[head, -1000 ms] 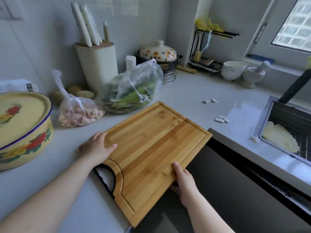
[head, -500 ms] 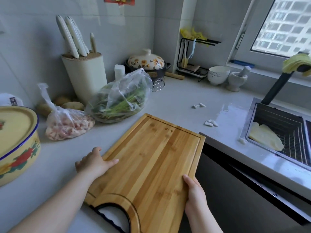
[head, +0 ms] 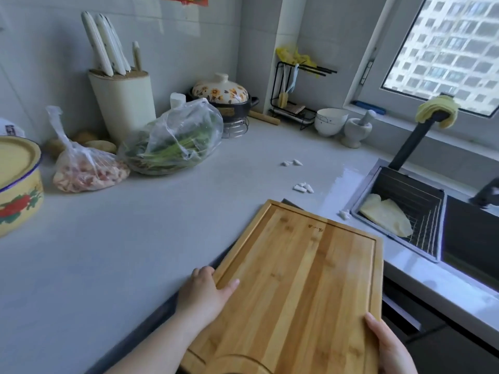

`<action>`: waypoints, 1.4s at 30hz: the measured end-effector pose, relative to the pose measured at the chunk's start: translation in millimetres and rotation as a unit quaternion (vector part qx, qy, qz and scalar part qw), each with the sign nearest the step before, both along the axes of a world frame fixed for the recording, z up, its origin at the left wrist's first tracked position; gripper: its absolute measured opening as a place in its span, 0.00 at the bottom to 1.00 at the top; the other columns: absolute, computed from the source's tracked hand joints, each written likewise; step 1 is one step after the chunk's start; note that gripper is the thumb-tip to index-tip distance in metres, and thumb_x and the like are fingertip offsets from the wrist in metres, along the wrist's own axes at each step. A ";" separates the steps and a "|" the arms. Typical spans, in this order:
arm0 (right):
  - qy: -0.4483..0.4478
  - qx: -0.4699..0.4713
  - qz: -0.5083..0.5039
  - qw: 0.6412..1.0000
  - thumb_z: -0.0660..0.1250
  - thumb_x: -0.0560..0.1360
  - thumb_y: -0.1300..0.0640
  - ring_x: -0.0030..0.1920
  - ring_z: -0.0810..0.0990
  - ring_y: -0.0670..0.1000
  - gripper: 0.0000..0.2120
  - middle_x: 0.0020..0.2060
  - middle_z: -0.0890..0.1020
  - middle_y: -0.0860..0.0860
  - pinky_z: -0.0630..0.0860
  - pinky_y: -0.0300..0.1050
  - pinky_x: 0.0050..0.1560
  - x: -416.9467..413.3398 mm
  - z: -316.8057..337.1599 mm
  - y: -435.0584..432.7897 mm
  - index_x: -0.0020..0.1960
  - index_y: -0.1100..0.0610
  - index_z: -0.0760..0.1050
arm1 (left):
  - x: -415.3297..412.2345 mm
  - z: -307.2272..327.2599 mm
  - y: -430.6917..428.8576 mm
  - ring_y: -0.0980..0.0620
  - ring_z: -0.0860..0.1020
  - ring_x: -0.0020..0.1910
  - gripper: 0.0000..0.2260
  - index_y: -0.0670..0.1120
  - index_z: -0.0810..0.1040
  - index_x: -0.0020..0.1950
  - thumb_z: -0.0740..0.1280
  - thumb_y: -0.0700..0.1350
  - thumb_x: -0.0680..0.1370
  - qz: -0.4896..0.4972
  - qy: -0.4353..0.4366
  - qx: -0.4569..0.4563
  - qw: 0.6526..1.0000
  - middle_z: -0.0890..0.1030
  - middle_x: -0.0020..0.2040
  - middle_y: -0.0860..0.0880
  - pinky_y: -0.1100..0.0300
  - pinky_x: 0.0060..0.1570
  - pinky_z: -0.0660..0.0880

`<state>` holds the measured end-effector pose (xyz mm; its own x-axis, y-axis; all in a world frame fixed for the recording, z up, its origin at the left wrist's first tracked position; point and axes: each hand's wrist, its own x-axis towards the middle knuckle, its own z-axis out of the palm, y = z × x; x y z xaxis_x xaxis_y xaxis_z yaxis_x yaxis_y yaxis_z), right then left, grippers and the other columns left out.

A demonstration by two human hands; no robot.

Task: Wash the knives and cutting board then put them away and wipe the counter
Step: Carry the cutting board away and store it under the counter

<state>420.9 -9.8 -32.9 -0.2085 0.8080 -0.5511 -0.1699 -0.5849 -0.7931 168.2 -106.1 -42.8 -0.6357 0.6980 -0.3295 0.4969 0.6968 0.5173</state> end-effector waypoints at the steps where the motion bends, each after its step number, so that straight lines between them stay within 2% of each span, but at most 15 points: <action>1: 0.001 0.001 -0.001 1.000 0.68 0.69 0.55 0.46 0.79 0.58 0.26 0.52 0.79 0.63 0.75 0.53 0.53 15.0 0.4 -0.1 0.64 0.65 0.70 | 11.6 -3.7 2.7 0.49 0.66 0.67 0.30 0.43 0.58 0.73 0.57 0.60 0.77 0.008 -0.060 0.013 0.998 0.63 0.71 0.47 0.59 0.60 0.68; 3: -0.016 -0.002 -0.015 1.000 0.73 0.64 0.51 0.41 0.82 0.58 0.34 0.48 0.83 0.61 0.79 0.49 0.44 39.4 -1.5 3.5 0.65 0.64 0.69 | 28.3 -12.0 7.1 0.48 0.68 0.65 0.29 0.42 0.60 0.72 0.58 0.59 0.78 0.043 -0.206 0.032 0.977 0.66 0.69 0.45 0.58 0.60 0.68; 6: -0.036 0.015 0.016 0.999 0.62 0.75 0.57 0.32 0.83 0.57 0.12 0.35 0.84 0.58 0.77 0.48 0.36 66.5 -2.6 3.4 0.56 0.61 0.74 | 49.7 -26.2 8.6 0.48 0.73 0.59 0.23 0.44 0.67 0.69 0.60 0.55 0.78 0.090 -0.383 0.055 0.918 0.73 0.63 0.47 0.53 0.61 0.71; 9: -0.062 0.014 0.049 0.997 0.61 0.76 0.59 0.30 0.84 0.53 0.08 0.33 0.85 0.56 0.80 0.45 0.30 80.4 -7.7 2.7 0.51 0.60 0.76 | 62.6 -45.4 2.4 0.49 0.76 0.54 0.14 0.46 0.73 0.61 0.61 0.50 0.79 0.117 -0.433 0.052 0.892 0.77 0.57 0.48 0.55 0.56 0.74; 13: -0.078 0.008 0.094 0.992 0.63 0.75 0.60 0.30 0.84 0.52 0.07 0.32 0.85 0.55 0.76 0.47 0.38 82.7 -19.5 6.7 0.51 0.60 0.77 | 68.7 -71.9 -20.6 0.53 0.78 0.46 0.12 0.47 0.79 0.49 0.59 0.52 0.79 0.151 -0.437 0.021 0.887 0.81 0.47 0.48 0.62 0.40 0.72; 14: -0.079 0.009 0.112 0.991 0.67 0.72 0.58 0.30 0.84 0.52 0.09 0.32 0.85 0.55 0.75 0.47 0.37 80.3 -21.8 6.9 0.50 0.60 0.77 | 70.9 -77.9 -26.2 0.54 0.78 0.44 0.13 0.47 0.79 0.46 0.58 0.52 0.80 0.163 -0.439 0.014 0.884 0.81 0.46 0.49 0.64 0.36 0.70; 16: -0.095 0.000 0.164 0.982 0.80 0.52 0.49 0.31 0.84 0.52 0.28 0.34 0.85 0.55 0.78 0.44 0.30 70.0 -29.7 9.5 0.49 0.59 0.78 | 69.9 -89.9 -39.0 0.53 0.78 0.43 0.14 0.45 0.79 0.46 0.58 0.51 0.80 0.195 -0.450 0.000 0.872 0.81 0.47 0.48 0.64 0.34 0.69; 18: -0.114 -0.004 0.184 0.976 0.82 0.38 0.46 0.32 0.84 0.52 0.40 0.35 0.85 0.56 0.78 0.40 0.26 63.2 -46.4 12.4 0.48 0.58 0.79 | 65.7 -108.0 -51.2 0.50 0.79 0.48 0.14 0.42 0.79 0.50 0.59 0.50 0.79 0.216 -0.455 -0.015 0.864 0.82 0.50 0.46 0.61 0.42 0.74; 21: -0.105 -0.021 0.224 0.969 0.70 0.69 0.59 0.31 0.84 0.51 0.17 0.34 0.85 0.55 0.78 0.39 0.26 39.4 -76.1 20.6 0.56 0.63 0.76 | 58.3 -145.4 -71.6 0.47 0.75 0.60 0.18 0.42 0.74 0.62 0.64 0.52 0.77 0.245 -0.459 -0.020 0.854 0.78 0.61 0.44 0.52 0.62 0.70; 23: -0.126 -0.027 0.245 0.961 0.62 0.75 0.62 0.32 0.84 0.51 0.12 0.35 0.85 0.55 0.79 0.40 0.27 22.7 -101.0 25.1 0.58 0.61 0.76 | 53.5 -160.7 -81.0 0.50 0.76 0.56 0.16 0.42 0.75 0.61 0.64 0.50 0.77 0.278 -0.471 -0.015 0.837 0.78 0.59 0.44 0.59 0.55 0.71; 25: -0.145 -0.029 0.263 0.953 0.62 0.76 0.60 0.35 0.85 0.54 0.12 0.39 0.85 0.56 0.80 0.43 0.30 4.2 -121.9 29.6 0.59 0.59 0.76 | 45.4 -175.8 -87.1 0.52 0.78 0.46 0.08 0.43 0.78 0.51 0.62 0.46 0.79 0.302 -0.474 -0.010 0.827 0.81 0.51 0.45 0.65 0.40 0.70; 27: -0.165 -0.038 0.267 0.949 0.63 0.76 0.58 0.42 0.83 0.58 0.14 0.45 0.84 0.58 0.79 0.49 0.38 -15.2 -141.6 36.0 0.61 0.57 0.75 | 34.6 -193.1 -90.8 0.53 0.79 0.43 0.08 0.43 0.78 0.50 0.62 0.45 0.79 0.323 -0.479 -0.009 0.816 0.81 0.47 0.47 0.66 0.35 0.71; 32: -0.198 -0.050 0.303 0.931 0.65 0.74 0.54 0.51 0.80 0.59 0.19 0.52 0.81 0.57 0.77 0.54 0.49 -61.5 -187.6 46.2 0.65 0.55 0.72 | 9.7 -241.8 -99.0 0.51 0.80 0.40 0.13 0.39 0.73 0.61 0.64 0.41 0.78 0.383 -0.482 0.006 0.788 0.81 0.49 0.42 0.65 0.36 0.75; 38: -0.243 -0.063 0.324 0.912 0.64 0.75 0.54 0.49 0.79 0.57 0.18 0.50 0.80 0.55 0.76 0.50 0.44 -100.6 -225.4 57.8 0.64 0.54 0.71 | 0.4 -277.6 -99.7 0.49 0.75 0.48 0.21 0.38 0.68 0.69 0.64 0.42 0.77 0.422 -0.495 0.044 0.758 0.78 0.54 0.42 0.56 0.54 0.70; 42: -0.269 -0.053 0.322 0.906 0.63 0.76 0.55 0.43 0.76 0.53 0.18 0.44 0.76 0.51 0.74 0.47 0.40 -114.0 -242.8 58.5 0.66 0.54 0.69 | 1.7 -285.7 -97.9 0.52 0.76 0.40 0.14 0.38 0.72 0.62 0.64 0.39 0.77 0.452 -0.500 0.056 0.736 0.78 0.42 0.46 0.61 0.39 0.71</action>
